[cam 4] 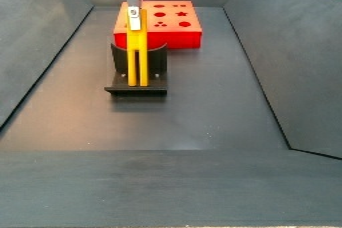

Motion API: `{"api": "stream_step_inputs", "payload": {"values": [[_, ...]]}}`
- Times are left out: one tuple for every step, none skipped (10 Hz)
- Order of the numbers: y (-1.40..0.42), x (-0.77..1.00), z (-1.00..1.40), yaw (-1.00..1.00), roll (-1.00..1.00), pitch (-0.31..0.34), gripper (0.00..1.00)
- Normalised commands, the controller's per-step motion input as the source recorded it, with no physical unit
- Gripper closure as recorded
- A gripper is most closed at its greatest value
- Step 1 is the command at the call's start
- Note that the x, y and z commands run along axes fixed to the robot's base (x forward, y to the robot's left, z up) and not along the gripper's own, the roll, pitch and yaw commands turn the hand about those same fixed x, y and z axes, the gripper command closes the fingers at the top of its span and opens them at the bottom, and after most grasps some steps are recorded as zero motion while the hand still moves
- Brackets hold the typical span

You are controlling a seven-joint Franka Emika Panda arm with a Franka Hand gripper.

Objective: Pick up the square-circle object. Move up. Rotate the square-circle object. Place the square-circle object on the fixture. Regrasp the square-circle object. Move to above the board. Insert the square-circle object.
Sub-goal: Move to above the board.

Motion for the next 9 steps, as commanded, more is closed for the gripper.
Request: {"api": "stream_step_inputs", "payload": {"values": [[-0.02,-0.02,1.0,0.0,-0.01,-0.35,1.0],[-0.02,-0.03,1.0,-0.01,-0.01,-0.337,1.0],[-0.01,-0.04,1.0,-0.03,-0.03,-0.286,1.0],[-0.01,-0.05,1.0,-0.07,-0.06,-0.208,1.0],[-0.01,-0.05,1.0,-0.08,-0.08,-0.17,1.0],[0.0,-0.06,1.0,-0.1,-0.11,-0.094,1.0],[0.0,-0.06,1.0,-0.12,-0.13,-0.043,1.0],[0.01,-0.06,1.0,-0.11,-0.13,0.007,1.0],[0.01,-0.07,1.0,-0.09,-0.11,0.035,1.0]]}}
